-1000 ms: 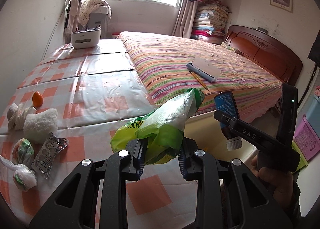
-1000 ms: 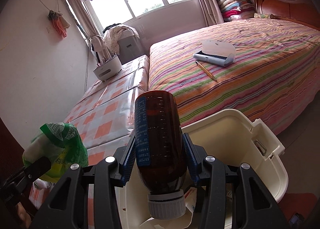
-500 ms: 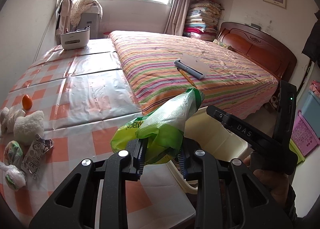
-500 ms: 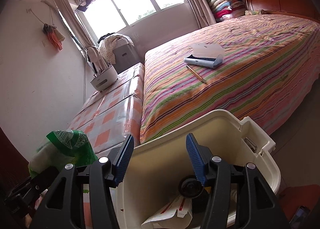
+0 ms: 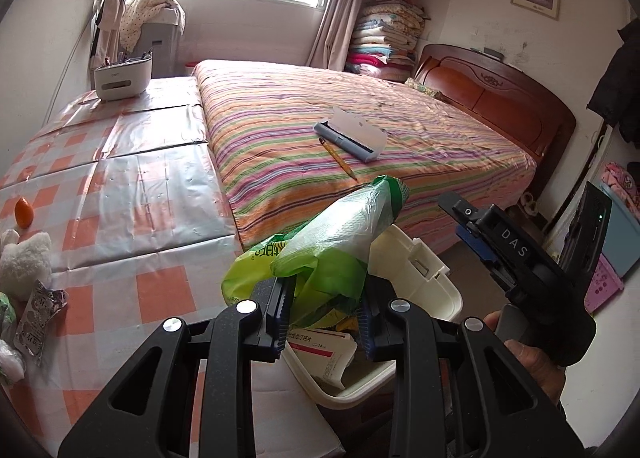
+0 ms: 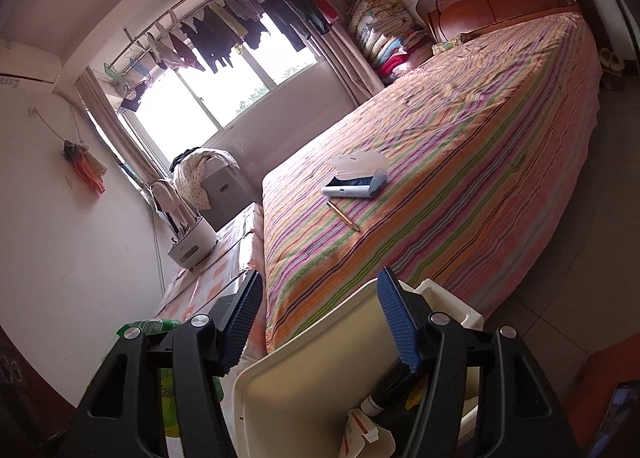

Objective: Collect trash
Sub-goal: 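Lower the green plastic bag into the cream bin and open the left gripper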

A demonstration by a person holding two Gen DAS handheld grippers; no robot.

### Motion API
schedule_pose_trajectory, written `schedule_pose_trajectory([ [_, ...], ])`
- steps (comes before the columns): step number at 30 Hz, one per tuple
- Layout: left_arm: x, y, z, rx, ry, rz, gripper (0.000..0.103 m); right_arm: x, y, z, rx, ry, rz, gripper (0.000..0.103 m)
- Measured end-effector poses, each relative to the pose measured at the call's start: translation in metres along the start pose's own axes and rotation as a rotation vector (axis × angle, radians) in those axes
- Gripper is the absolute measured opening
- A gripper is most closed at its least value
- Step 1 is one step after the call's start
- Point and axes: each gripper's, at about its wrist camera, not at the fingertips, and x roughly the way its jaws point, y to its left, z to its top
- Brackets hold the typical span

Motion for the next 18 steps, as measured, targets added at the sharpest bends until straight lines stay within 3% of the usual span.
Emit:
schedule_pose_trajectory([
  [12,0.025,-0.028,-0.001,0.031,0.052,-0.046,0.031,-0.003,-0.006,0.003,0.03,-0.018,0.01,0.062],
  [15,0.027,-0.031,-0.002,0.046,0.057,-0.037,0.038,-0.004,-0.007,0.003,0.032,-0.025,0.008,0.062],
  [18,0.024,-0.033,-0.003,0.05,0.034,-0.007,0.073,-0.004,-0.007,0.002,0.031,-0.025,0.009,0.062],
])
